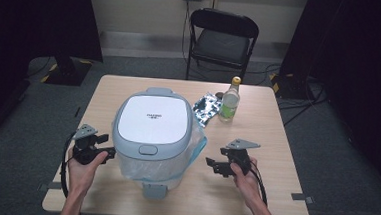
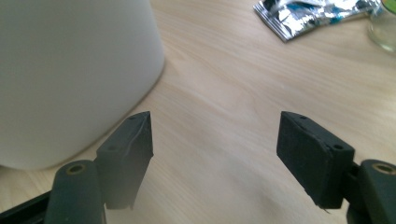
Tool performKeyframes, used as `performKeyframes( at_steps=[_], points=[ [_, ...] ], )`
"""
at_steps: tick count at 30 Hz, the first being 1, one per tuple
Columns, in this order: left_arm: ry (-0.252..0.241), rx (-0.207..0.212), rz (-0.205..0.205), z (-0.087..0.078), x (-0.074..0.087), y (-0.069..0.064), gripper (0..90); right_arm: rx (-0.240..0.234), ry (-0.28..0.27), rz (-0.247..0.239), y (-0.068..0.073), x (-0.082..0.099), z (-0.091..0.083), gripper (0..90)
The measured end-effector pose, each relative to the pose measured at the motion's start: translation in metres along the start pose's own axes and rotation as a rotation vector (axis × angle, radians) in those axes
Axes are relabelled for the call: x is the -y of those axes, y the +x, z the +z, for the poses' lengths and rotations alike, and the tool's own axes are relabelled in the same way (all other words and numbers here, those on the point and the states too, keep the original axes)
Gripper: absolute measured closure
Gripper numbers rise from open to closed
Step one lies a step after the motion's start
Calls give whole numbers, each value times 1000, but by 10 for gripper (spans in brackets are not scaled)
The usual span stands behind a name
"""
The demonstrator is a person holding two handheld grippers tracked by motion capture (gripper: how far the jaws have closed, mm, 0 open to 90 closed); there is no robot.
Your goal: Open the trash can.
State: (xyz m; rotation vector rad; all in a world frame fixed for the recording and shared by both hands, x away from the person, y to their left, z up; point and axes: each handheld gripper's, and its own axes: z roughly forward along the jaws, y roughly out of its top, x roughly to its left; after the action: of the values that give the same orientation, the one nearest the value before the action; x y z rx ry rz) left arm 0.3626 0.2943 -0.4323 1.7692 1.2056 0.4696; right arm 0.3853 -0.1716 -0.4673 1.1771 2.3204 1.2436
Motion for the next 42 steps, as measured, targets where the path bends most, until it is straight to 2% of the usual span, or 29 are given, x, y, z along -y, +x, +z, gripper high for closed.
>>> performKeyframes(
  at_steps=[5,10,11,12,16,17,20,22,27,29,30,42],
  points=[
    [-26,1,-2,-11,-5,2,345,23,22,7,-7,11,-1,264],
    [-60,17,11,-22,-13,-3,507,70,58,-2,-13,20,3,264],
    [-69,30,13,-24,-14,-4,514,70,61,-1,-14,21,4,264],
    [-75,27,21,-26,-15,-6,541,63,60,2,-15,21,5,263],
    [-103,28,46,-37,-22,-11,541,68,73,-3,-15,22,9,259],
    [-109,26,59,-40,-25,-11,570,71,79,-6,-15,23,10,259],
    [-125,38,82,-49,-32,-15,594,70,79,-6,-16,24,11,257],
    [-157,58,99,-57,-39,-19,659,76,78,-13,-16,25,12,254],
    [-183,65,136,-65,-49,-27,677,78,72,-19,-16,25,12,249],
    [-196,74,134,-70,-54,-30,656,74,65,-19,-16,26,12,249],
    [-205,61,151,-72,-56,-32,657,72,59,-22,-16,27,12,249],
    [-252,93,141,-83,-72,-37,671,82,51,-34,-15,28,12,248]
  ],
)
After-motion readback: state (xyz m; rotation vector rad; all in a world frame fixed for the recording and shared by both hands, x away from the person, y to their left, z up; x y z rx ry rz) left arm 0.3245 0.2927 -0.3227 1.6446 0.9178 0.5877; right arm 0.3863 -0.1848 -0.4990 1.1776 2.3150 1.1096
